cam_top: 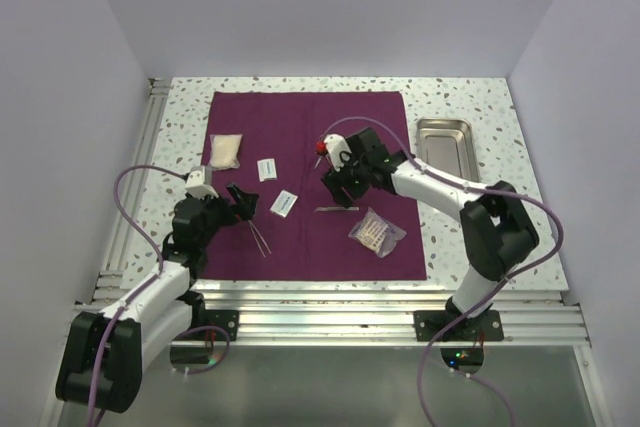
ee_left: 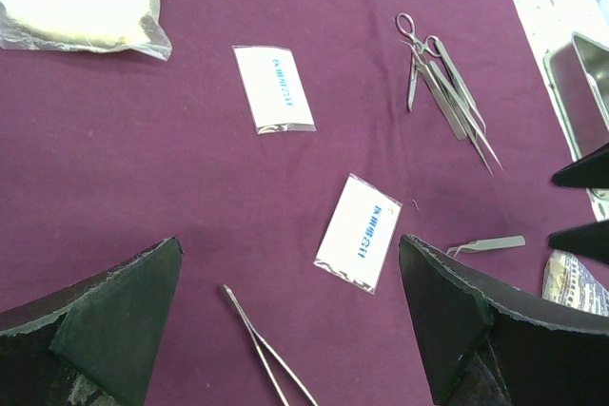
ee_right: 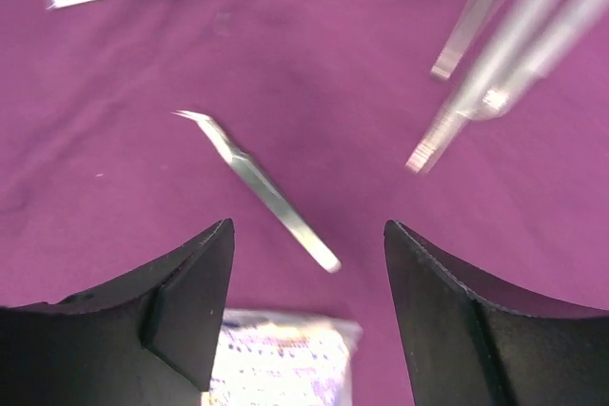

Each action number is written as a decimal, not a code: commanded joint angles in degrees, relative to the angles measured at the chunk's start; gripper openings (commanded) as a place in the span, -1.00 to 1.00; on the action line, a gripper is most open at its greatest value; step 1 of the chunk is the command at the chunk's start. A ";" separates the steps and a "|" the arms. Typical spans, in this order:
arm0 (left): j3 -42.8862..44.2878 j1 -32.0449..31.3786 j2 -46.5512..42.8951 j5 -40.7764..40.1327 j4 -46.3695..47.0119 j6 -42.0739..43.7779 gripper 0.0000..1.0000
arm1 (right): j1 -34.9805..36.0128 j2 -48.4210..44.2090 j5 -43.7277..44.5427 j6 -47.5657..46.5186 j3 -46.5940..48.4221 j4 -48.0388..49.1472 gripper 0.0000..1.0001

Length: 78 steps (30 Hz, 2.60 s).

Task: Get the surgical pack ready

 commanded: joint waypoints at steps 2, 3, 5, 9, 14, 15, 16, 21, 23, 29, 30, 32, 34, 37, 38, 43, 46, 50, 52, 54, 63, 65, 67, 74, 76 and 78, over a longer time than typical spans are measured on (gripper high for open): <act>1.40 -0.35 -1.29 0.64 1.16 1.30 1.00 | 2.78 3.35 -3.40 -6.23 1.64 2.91 0.32; 1.32 -0.35 -1.55 0.55 1.07 1.30 1.00 | 3.74 3.88 -3.23 -6.75 1.73 2.65 0.32; 1.32 -0.35 -1.38 0.64 1.16 1.30 1.00 | 4.80 4.85 -2.44 -8.07 1.82 2.29 0.31; 1.49 -0.35 -0.86 0.99 1.42 1.13 1.00 | 6.65 5.73 2.12 -8.87 1.64 2.82 0.26; 1.49 -0.35 -1.03 1.08 1.42 1.12 1.00 | 6.74 7.58 3.46 -8.78 3.13 1.94 0.18; 1.49 -0.35 -1.12 1.08 1.33 1.12 1.00 | 6.83 8.10 3.45 -8.78 3.40 1.85 0.17; 1.49 -0.35 -1.03 1.08 1.33 1.12 1.00 | 6.92 8.80 3.89 -8.87 3.57 1.68 0.12; 1.40 -0.35 -1.29 0.90 1.25 1.21 1.00 | 6.92 10.92 4.86 -8.52 4.63 1.68 -0.04; 1.40 -0.35 -1.29 0.73 1.25 1.21 1.00 | 6.92 11.79 5.21 -8.25 5.15 1.59 -0.13; 1.40 -0.35 -0.85 0.90 1.51 1.21 1.00 | 6.92 12.68 5.12 -8.16 5.16 0.80 -0.33; 1.40 -0.35 -0.94 0.81 1.51 1.21 1.00 | 6.92 12.68 5.21 -8.16 5.07 0.71 -0.47; 1.40 -0.35 -0.94 0.81 1.51 1.30 1.00 | 6.92 12.85 5.30 -8.08 5.16 0.62 -0.63; 1.40 -0.35 -0.94 0.73 1.42 1.30 1.00 | 6.92 12.24 5.30 -7.73 4.98 0.80 -0.82; 1.40 -0.35 -1.03 0.73 1.42 1.30 1.00 | 6.74 9.35 6.26 -5.28 4.10 2.55 -1.00; 1.40 -0.35 -0.94 0.73 1.42 1.30 1.00 | 6.57 8.21 6.70 -4.48 3.67 3.08 -1.00; 1.40 -0.35 -1.03 0.64 1.42 1.30 1.00 | 0.25 0.48 5.05 2.45 3.84 4.58 -1.00; 1.40 -0.35 -0.94 0.81 1.51 1.21 1.00 | -5.99 -1.90 5.03 6.67 5.24 4.40 -1.00; 1.49 -0.35 -0.85 1.08 1.51 1.21 1.00 | -12.23 -3.23 13.54 9.67 8.66 3.09 -1.00; 1.49 -0.35 -0.94 1.08 1.60 1.21 1.00 | -15.66 -2.18 19.17 11.34 10.77 -0.07 -1.00; 1.49 -0.35 -1.03 0.90 1.42 1.21 1.00 | -19.42 -0.16 21.63 12.23 14.20 -3.76 -1.00; 1.49 -0.35 -1.03 0.81 1.42 1.30 1.00 | -29.29 7.31 21.82 18.64 18.69 -6.14 -1.00; 1.49 -0.35 -0.77 0.81 1.42 1.30 1.00 | -30.25 10.21 22.00 18.73 19.92 -6.41 -1.00; 1.49 -0.35 -0.68 0.73 1.42 1.30 1.00 | -30.52 12.58 22.35 18.90 20.53 -6.32 -1.00; 1.58 -0.35 -0.24 0.46 1.42 1.30 1.00 | -30.87 18.38 23.13 19.70 22.03 -7.54 -1.00; 1.49 -0.35 -0.24 0.46 1.51 1.30 1.00 | -30.87 19.53 23.84 19.96 22.91 -8.43 -1.00; 1.49 -0.35 -0.15 0.37 1.51 1.30 1.00 | -30.96 20.24 23.50 19.87 23.09 -8.87 -0.96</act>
